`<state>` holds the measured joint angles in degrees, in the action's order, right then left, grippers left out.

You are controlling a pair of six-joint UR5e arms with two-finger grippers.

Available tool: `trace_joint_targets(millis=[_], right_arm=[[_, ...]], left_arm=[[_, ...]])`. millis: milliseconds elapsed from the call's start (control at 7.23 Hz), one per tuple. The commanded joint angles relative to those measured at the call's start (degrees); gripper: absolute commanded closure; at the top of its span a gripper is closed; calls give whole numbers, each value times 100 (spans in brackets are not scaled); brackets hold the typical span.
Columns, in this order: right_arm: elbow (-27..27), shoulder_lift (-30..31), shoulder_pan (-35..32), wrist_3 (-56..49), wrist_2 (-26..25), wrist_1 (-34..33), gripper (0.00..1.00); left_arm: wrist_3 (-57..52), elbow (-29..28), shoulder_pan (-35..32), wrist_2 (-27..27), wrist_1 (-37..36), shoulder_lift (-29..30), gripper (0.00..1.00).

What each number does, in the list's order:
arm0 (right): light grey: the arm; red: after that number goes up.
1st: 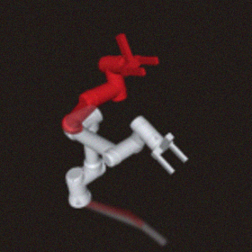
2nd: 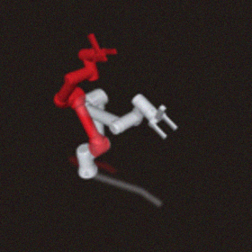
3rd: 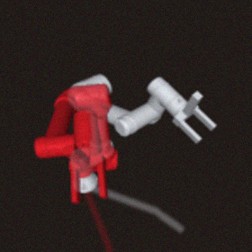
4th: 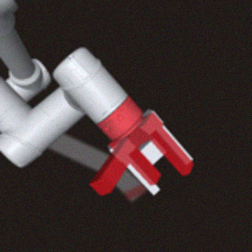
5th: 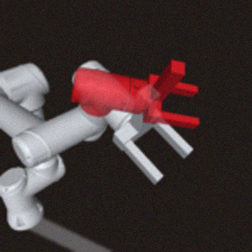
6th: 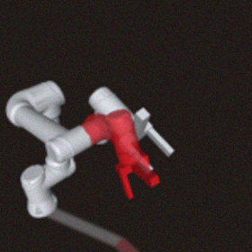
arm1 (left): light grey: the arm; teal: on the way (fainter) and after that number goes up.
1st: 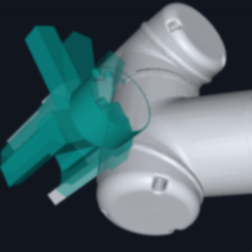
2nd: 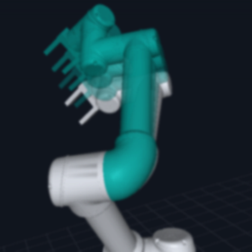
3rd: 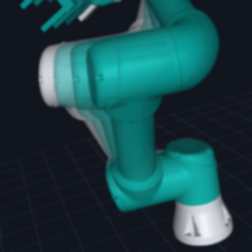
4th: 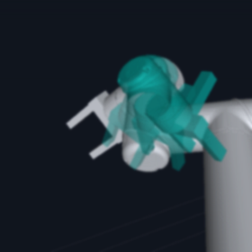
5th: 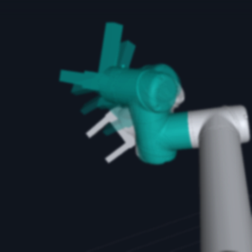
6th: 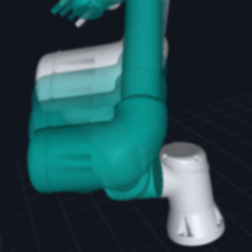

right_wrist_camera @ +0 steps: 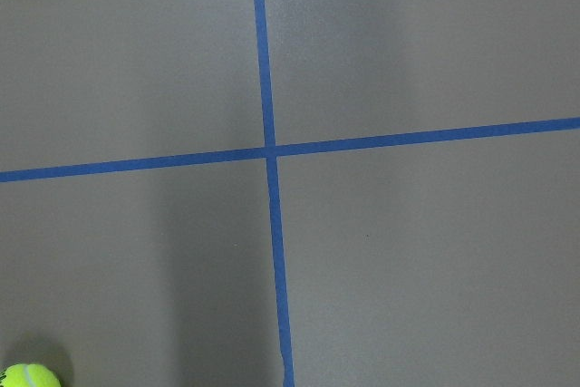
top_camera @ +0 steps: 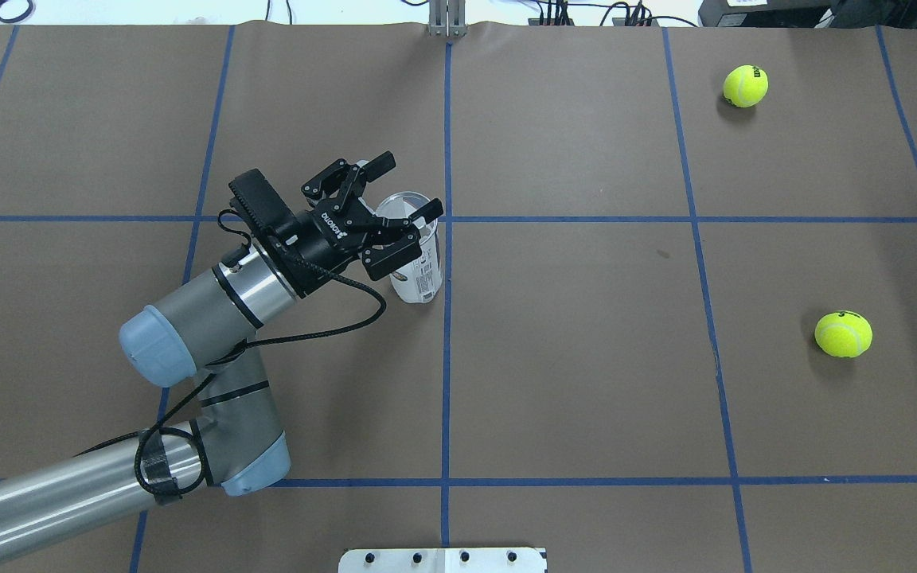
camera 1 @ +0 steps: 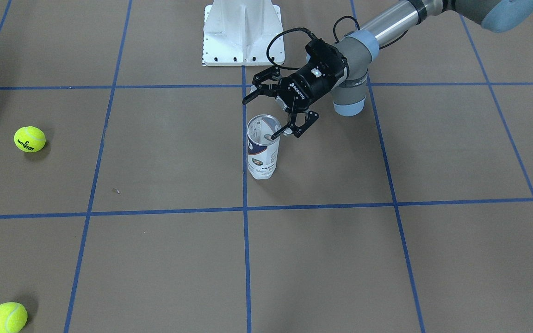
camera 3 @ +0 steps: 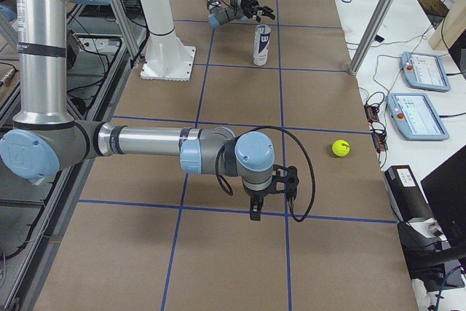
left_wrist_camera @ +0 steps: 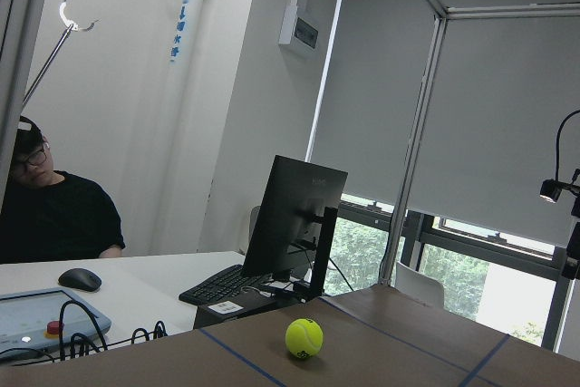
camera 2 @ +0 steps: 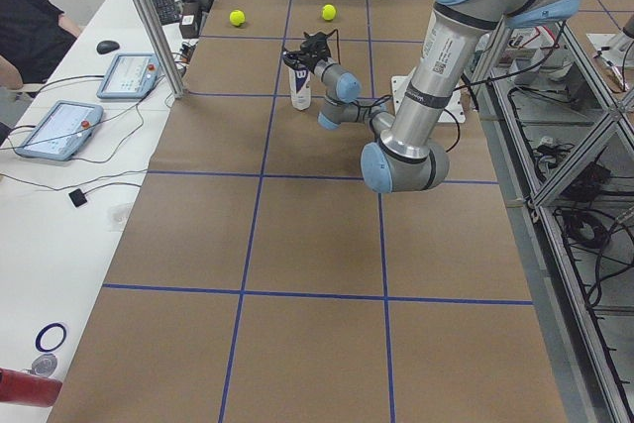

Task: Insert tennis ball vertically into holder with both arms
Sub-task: 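Open the left gripper and draw it back from the can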

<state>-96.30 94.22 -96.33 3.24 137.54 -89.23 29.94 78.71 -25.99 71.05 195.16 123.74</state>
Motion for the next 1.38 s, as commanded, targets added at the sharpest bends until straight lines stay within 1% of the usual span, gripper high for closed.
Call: trace_joint_targets(millis=[0, 138, 276, 415, 691, 968, 1106, 1244], right_arm=[[-3, 0, 0, 1, 1, 2, 1], [-12, 0, 0, 1, 1, 2, 1], [-29, 0, 0, 1, 1, -6, 1], [-47, -17, 0, 1, 1, -15, 1], [-47, -61, 0, 1, 1, -24, 1], [-90, -79, 87, -8, 1, -50, 1], [-82, -88, 253, 123, -16, -24, 1], [-91, -175, 394, 385, -51, -7, 1]], left_arm=[[3, 483, -282, 362, -571, -25, 1], [3, 1174, -475, 783, -1228, -408, 1], [3, 1799, -651, 1144, -1722, -1047, 1], [3, 1936, -731, 1487, -1762, -1428, 1], [3, 1946, -784, 1910, -1884, -1843, 1], [3, 1981, -1152, 2909, -2577, -1985, 1], [3, 1972, -1163, 2984, -2754, -1994, 1], [12, 1955, -1154, 2984, -2764, -1994, 1]])
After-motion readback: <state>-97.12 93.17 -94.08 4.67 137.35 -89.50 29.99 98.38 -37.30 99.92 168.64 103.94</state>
